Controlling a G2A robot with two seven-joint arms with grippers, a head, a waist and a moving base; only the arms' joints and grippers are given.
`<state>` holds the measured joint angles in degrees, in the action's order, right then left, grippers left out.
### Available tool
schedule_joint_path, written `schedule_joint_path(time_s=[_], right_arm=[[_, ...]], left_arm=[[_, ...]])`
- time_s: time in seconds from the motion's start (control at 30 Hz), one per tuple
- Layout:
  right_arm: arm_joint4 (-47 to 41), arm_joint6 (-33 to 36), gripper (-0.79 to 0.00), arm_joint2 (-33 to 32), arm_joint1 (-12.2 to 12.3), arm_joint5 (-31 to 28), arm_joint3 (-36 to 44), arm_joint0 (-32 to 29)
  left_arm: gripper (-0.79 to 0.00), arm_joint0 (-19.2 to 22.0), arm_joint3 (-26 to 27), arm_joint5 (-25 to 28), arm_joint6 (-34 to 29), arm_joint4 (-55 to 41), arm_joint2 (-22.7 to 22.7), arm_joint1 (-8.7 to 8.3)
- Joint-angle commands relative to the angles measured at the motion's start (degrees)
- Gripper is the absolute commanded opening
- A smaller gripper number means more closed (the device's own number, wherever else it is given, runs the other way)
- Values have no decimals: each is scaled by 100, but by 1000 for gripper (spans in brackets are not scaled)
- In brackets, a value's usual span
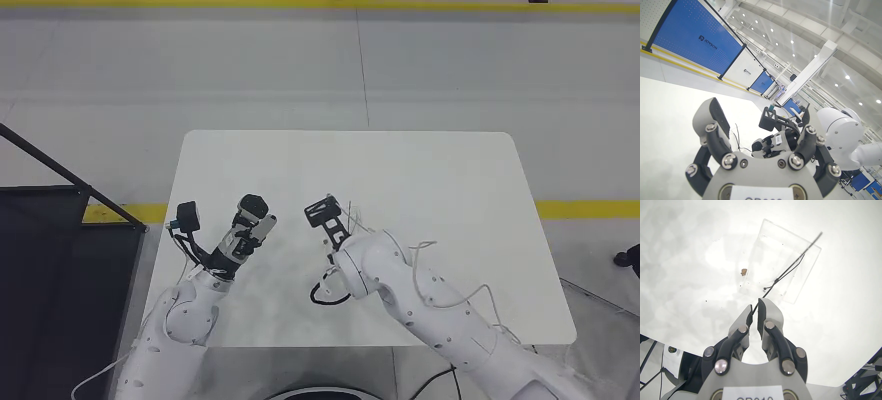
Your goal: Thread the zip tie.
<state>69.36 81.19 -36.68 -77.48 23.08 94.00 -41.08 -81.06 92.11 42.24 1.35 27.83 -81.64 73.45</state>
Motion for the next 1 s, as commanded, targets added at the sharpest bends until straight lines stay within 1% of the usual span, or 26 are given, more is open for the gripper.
schedule_joint_path(time_s=[0.0,0.1,0.17,0.2,0.27,0.33,0.37,0.4,0.43,0.47,0.53,0.63,0.77,0.87,0.9,0.97], right_arm=[[81,32,-646,-47,-23,-31,52,-57],[237,66,-576,-127,-57,-64,173,-174],[360,76,-514,-204,-73,-75,305,-269],[422,81,-434,-250,-77,-80,402,-329],[516,102,-357,-362,-74,-101,650,-483],[619,127,-308,-497,-58,-126,925,-655],[654,128,-259,-574,-48,-127,1075,-751],[697,138,-105,-665,-31,-137,1285,-885],[717,134,-37,-713,-21,-135,1397,-953],[740,97,0,-785,-6,-143,1573,-1059],[724,-32,0,-934,32,-266,1902,-1300],[527,-642,0,-1269,100,-494,2486,-1766],[234,-1858,0,-1878,218,-947,3169,-2568],[75,-2731,0,-2281,306,-1482,3559,-3158],[-61,-3072,0,-2484,344,-1765,3693,-3404],[-407,-3482,0,-2808,384,-2094,3835,-3680]], left_arm=[[0,0,0,0,0,0,0,0],[0,0,0,0,0,0,0,0],[0,0,0,0,0,0,0,0],[0,0,0,0,0,0,0,0],[0,0,0,0,0,0,0,0],[0,0,0,0,0,0,0,0],[0,0,0,0,0,0,0,0],[0,0,0,0,0,0,0,0],[0,0,0,0,0,0,0,0],[0,0,0,0,0,0,0,0],[0,0,0,0,0,0,0,0],[0,0,0,0,0,0,0,0],[0,0,0,0,0,0,0,0],[0,0,0,0,0,0,0,0],[0,0,0,0,0,0,0,0],[0,0,0,0,0,0,0,0]])
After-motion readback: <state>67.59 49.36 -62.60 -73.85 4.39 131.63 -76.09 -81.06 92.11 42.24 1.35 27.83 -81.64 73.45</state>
